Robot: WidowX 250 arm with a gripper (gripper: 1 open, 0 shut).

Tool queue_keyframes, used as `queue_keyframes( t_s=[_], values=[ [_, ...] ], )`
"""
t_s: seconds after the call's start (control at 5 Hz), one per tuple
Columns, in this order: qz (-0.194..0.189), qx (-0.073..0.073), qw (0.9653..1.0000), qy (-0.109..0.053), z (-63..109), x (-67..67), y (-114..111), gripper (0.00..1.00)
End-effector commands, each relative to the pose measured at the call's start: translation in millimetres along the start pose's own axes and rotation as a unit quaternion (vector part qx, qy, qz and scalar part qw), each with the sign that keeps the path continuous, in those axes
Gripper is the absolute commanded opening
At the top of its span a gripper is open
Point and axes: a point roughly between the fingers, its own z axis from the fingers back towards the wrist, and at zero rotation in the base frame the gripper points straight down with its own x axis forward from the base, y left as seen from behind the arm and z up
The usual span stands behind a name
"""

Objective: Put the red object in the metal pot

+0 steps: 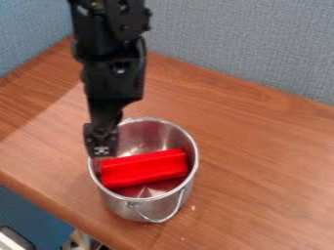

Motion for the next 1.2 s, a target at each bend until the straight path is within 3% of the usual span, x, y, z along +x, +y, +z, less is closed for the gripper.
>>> queue_keyframes(
  t_s=[0.0,0.2,0.4,0.6,0.8,1.0],
  values=[
    [0.004,0.002,1.0000,-0.002,-4.0,-6.1,5,1.00],
    [-0.002,0.000,1.0000,-0.006,-15.1,-16.4,5,1.00],
    [-0.008,-0.017,0.9996,-0.023,-32.2,-28.8,7,1.00],
    [-0.005,-0.030,0.9993,-0.019,-48.0,-32.7,-2,1.00],
    [-0.006,-0.037,0.9991,-0.020,-61.9,-25.8,-10,1.00],
    [-0.042,-0.034,0.9981,-0.028,-60.3,-20.4,-11,1.00]
  ],
)
